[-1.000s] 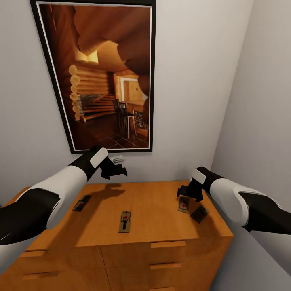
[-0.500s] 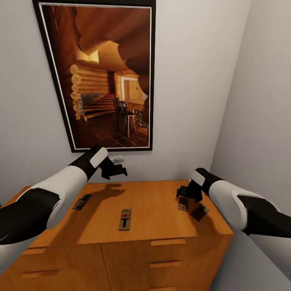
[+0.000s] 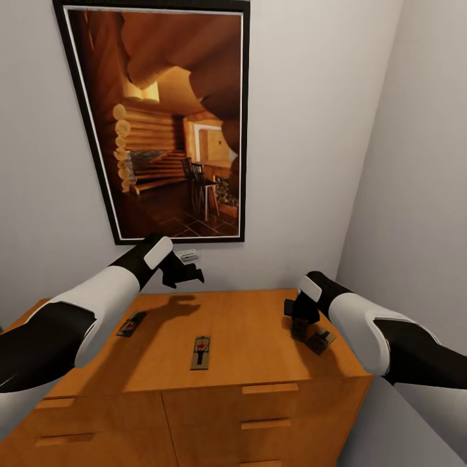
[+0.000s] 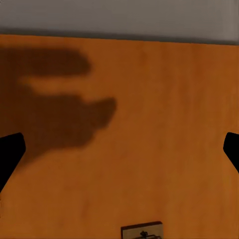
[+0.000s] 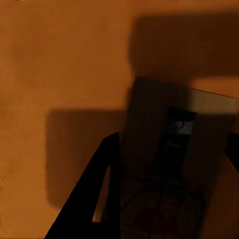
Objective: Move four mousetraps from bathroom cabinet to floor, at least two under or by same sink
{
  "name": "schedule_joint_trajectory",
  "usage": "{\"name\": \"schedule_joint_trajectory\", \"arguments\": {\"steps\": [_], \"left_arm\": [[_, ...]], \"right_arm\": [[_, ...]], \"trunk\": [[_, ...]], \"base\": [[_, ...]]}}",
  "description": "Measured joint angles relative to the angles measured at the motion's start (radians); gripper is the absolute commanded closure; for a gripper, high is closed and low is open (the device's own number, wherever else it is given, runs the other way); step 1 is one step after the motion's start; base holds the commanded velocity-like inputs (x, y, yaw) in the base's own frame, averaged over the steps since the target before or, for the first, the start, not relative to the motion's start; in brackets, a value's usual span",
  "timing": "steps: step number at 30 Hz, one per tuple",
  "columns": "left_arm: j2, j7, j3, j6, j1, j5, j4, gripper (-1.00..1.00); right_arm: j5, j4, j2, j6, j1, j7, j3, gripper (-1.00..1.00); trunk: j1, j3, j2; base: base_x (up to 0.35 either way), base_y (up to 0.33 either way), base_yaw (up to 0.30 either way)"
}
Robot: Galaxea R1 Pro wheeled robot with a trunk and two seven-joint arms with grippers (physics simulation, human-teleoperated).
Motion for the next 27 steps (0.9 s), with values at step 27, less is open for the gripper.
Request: {"name": "schedule_joint_trajectory", "arguments": {"steps": [27], "left_arm": [[0.0, 0.0, -0.001, -0.001, 0.0, -0.001, 0.001, -1.0]], "right_arm": [[-0.004, 0.001, 0.0, -0.007, 0.001, -0.001, 0.0, 1.0]], "trunk": [[-0.001, 0.0, 0.0]], "base": [[0.0, 0.0, 0.0]]}}
